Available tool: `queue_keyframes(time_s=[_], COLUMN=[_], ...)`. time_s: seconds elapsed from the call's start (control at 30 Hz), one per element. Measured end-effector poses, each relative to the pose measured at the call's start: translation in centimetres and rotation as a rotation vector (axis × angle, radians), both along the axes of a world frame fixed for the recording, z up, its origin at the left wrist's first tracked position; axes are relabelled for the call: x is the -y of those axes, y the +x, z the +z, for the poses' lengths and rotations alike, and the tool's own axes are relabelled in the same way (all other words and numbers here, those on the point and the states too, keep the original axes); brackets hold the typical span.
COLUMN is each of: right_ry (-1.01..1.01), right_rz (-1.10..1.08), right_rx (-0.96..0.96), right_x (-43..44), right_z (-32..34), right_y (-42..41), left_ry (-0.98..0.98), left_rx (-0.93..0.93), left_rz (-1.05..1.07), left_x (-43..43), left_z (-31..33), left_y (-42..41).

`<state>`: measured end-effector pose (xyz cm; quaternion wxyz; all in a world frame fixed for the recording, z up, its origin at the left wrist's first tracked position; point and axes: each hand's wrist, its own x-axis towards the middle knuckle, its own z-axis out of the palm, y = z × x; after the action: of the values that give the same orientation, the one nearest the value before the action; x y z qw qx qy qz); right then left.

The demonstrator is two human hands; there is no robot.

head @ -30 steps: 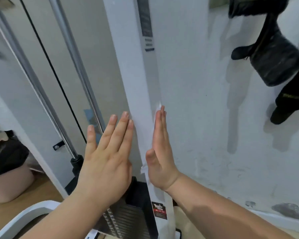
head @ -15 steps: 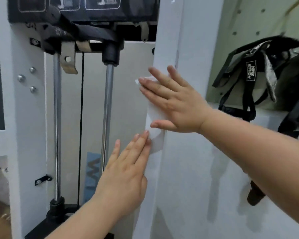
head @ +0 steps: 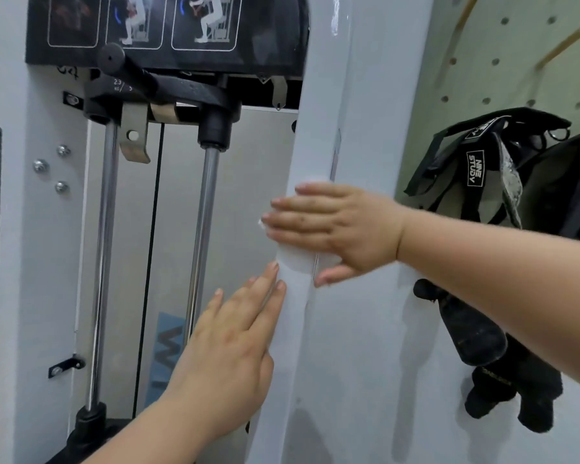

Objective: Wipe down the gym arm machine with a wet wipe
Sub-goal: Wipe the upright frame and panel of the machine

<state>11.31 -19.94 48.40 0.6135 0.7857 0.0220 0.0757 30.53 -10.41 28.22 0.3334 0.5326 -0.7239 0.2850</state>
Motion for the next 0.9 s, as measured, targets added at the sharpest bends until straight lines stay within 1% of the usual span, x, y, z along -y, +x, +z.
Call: queue_keyframes(time_s=[0.03, 0.13, 0.17, 0.23, 0.27, 0.33, 0.43, 0.5, 0.53, 0.63, 0.7, 0.83, 0.9], right_ry=[-0.023, -0.062, -0.064, -0.034, -0.009, 0.029, 0.055, 0.035, 0.010, 0.000, 0.025, 0.051, 0.043], right_rz=[0.013, 0.028, 0.043, 0.105, 0.135, 0.166, 0.193, 0.194, 0.194, 0.230, 0.224, 0.227, 0.201], right_rx=[0.067, 0.351, 0.412, 0.486, 0.502, 0.444, 0.213, 0.109, 0.137, 0.410, 0.508, 0.510, 0.507], right_x=[0.0, -0.3, -0.2, 0.3, 0.5, 0.9, 1.5, 1.7, 1.8, 1.5, 1.4, 1.4, 1.4], right_z=[2.0, 7.2, 7.7, 6.6, 5.3, 2.0, -1.7, -0.5, 1.1, 6.6, 8.4, 6.1, 4.1], right_y=[0.3, 0.6, 0.7, 1.1, 1.3, 1.1, 0.0, -0.5, -0.5, 0.4, 0.9, 1.4, 1.4], left_ry=[0.016, 0.067, 0.077, 0.096, 0.105, 0.101, 0.081, 0.088, 0.103, 0.143, 0.156, 0.240, 0.332], left_rx=[0.000, -0.043, -0.076, -0.149, -0.183, -0.219, -0.259, -0.265, -0.258, -0.232, -0.242, -0.236, -0.233], left_rz=[-0.003, -0.014, -0.025, -0.046, -0.051, -0.061, -0.061, -0.035, -0.018, 0.034, 0.046, 0.050, 0.069], left_x=[0.0, 0.0, 0.0, 0.1, 0.1, 0.0, -0.2, -0.5, -0.6, -1.0, -1.4, -2.5, -2.9], left_z=[-0.2, -1.1, -1.4, -1.9, -2.0, -1.9, -1.8, -1.7, -1.6, -0.8, -0.5, 0.6, 1.3], left_y=[0.2, 0.0, -0.3, -1.0, -1.3, -1.7, -2.4, -3.0, -3.2, -3.2, -3.0, -3.3, -3.7])
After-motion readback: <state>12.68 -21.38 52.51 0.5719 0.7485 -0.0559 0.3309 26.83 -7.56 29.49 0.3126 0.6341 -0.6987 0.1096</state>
